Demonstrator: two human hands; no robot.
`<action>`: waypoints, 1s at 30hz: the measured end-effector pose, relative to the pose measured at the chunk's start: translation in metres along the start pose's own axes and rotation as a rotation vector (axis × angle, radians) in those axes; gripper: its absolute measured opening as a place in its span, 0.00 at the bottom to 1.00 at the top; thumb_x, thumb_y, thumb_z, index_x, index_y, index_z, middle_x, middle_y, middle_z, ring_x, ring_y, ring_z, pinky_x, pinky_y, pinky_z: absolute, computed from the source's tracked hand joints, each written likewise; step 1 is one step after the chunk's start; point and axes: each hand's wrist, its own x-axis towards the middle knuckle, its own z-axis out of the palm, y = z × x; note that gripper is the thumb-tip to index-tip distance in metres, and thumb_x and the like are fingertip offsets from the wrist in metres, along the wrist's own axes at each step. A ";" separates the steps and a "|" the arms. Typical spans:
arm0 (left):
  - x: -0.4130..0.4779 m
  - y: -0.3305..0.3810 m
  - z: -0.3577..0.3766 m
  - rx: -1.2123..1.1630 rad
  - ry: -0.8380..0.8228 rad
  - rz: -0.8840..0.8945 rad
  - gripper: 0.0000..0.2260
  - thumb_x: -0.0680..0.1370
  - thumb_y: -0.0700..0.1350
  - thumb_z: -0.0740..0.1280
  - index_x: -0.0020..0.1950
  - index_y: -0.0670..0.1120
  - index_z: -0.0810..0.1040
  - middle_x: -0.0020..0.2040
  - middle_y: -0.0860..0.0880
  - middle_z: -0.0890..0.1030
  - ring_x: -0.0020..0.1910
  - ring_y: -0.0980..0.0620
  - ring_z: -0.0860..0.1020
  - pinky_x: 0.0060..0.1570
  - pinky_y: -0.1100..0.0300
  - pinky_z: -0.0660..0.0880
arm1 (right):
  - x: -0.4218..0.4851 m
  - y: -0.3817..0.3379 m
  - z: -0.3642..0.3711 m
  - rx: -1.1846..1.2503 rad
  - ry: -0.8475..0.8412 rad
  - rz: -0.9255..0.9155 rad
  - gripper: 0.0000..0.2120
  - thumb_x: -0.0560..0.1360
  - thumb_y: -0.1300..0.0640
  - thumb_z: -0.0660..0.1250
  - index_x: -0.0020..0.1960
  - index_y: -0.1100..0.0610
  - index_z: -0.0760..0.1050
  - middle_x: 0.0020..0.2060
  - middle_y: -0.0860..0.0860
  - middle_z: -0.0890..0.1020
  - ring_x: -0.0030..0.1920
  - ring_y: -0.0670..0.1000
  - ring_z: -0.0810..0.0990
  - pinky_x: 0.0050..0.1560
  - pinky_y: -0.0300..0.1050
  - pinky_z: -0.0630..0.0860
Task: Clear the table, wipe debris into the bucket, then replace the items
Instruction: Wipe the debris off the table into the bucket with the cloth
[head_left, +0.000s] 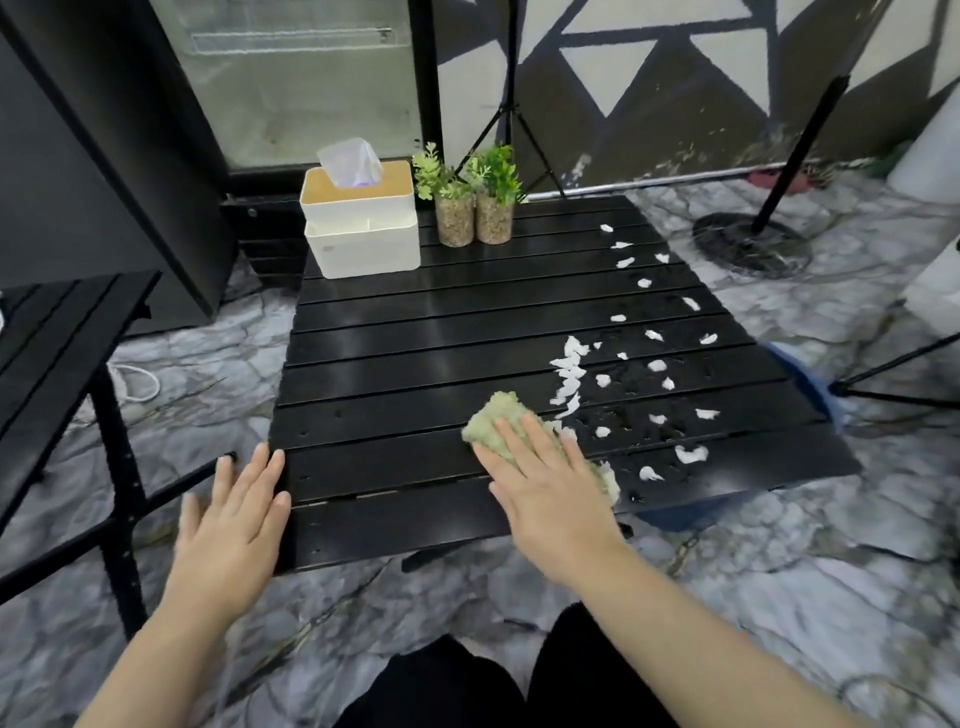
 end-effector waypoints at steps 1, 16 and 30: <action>-0.001 0.010 0.001 0.028 0.033 -0.002 0.23 0.78 0.56 0.46 0.74 0.56 0.51 0.75 0.60 0.47 0.71 0.62 0.37 0.73 0.50 0.37 | -0.003 0.019 -0.004 -0.026 0.000 0.036 0.22 0.80 0.50 0.47 0.74 0.44 0.52 0.76 0.46 0.53 0.76 0.52 0.45 0.73 0.56 0.43; 0.016 0.139 0.067 0.100 0.038 0.212 0.23 0.80 0.52 0.46 0.75 0.50 0.53 0.77 0.52 0.51 0.76 0.50 0.45 0.73 0.50 0.45 | -0.009 0.008 -0.014 0.096 0.003 -0.062 0.24 0.81 0.51 0.49 0.75 0.45 0.45 0.75 0.52 0.58 0.75 0.57 0.50 0.73 0.57 0.46; 0.014 0.141 0.066 0.098 0.022 0.195 0.23 0.80 0.52 0.45 0.75 0.51 0.50 0.77 0.54 0.48 0.76 0.53 0.42 0.73 0.53 0.41 | 0.012 0.094 -0.035 0.192 0.175 0.254 0.25 0.76 0.67 0.57 0.72 0.55 0.62 0.72 0.54 0.65 0.72 0.56 0.61 0.71 0.48 0.58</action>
